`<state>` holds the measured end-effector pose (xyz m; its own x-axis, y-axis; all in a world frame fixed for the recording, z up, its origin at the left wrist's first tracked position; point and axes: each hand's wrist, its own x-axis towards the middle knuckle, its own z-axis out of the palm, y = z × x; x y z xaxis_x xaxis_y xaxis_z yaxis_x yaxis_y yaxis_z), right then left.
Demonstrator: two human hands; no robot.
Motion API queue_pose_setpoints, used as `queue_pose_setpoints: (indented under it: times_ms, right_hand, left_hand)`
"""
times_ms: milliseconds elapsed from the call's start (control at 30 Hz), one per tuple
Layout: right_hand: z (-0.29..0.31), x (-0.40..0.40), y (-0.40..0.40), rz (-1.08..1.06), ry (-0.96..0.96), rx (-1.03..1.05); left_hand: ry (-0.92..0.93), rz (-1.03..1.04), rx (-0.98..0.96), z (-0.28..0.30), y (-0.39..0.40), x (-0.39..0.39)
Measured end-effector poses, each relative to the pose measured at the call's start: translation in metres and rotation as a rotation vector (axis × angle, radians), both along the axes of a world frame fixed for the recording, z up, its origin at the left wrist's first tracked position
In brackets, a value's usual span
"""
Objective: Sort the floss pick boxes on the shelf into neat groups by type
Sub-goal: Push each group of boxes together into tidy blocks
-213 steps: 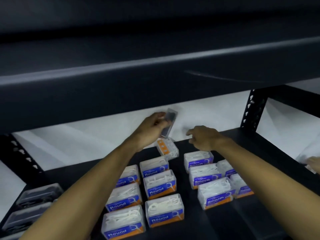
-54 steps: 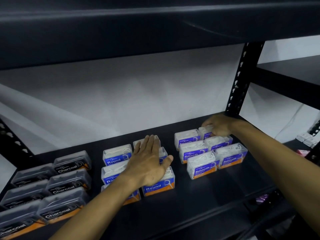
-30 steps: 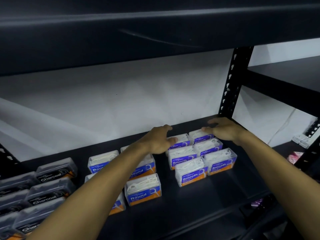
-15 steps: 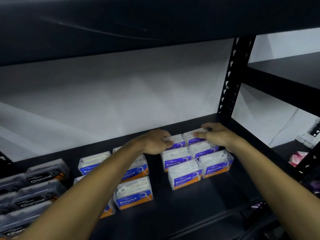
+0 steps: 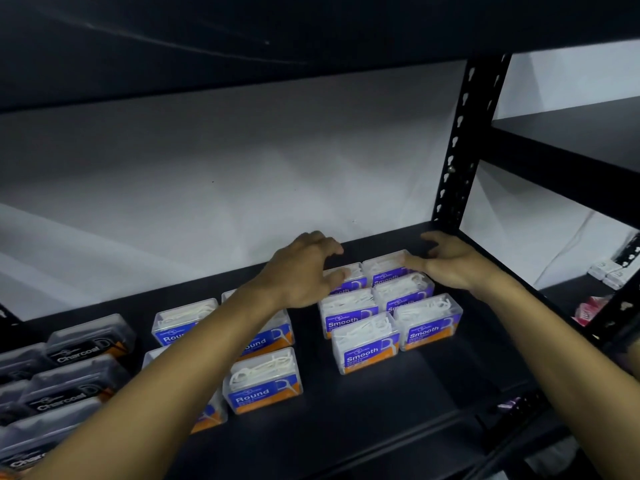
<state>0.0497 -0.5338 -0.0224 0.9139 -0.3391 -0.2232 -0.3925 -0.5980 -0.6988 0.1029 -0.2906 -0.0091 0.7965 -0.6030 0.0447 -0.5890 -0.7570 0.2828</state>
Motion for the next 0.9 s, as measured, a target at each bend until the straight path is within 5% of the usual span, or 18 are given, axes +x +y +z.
queue_pose_setpoints:
  times_ms: [267,900]
  right_hand:
    - [0.009,-0.022,-0.008,0.119,0.223,0.042]
    - [-0.001,-0.012,0.005,0.024,0.15,0.129]
  left_hand:
    - [0.022,-0.148,0.351,0.015,0.004,-0.025]
    - [-0.077,-0.058,0.192,-0.01,0.006,-0.03]
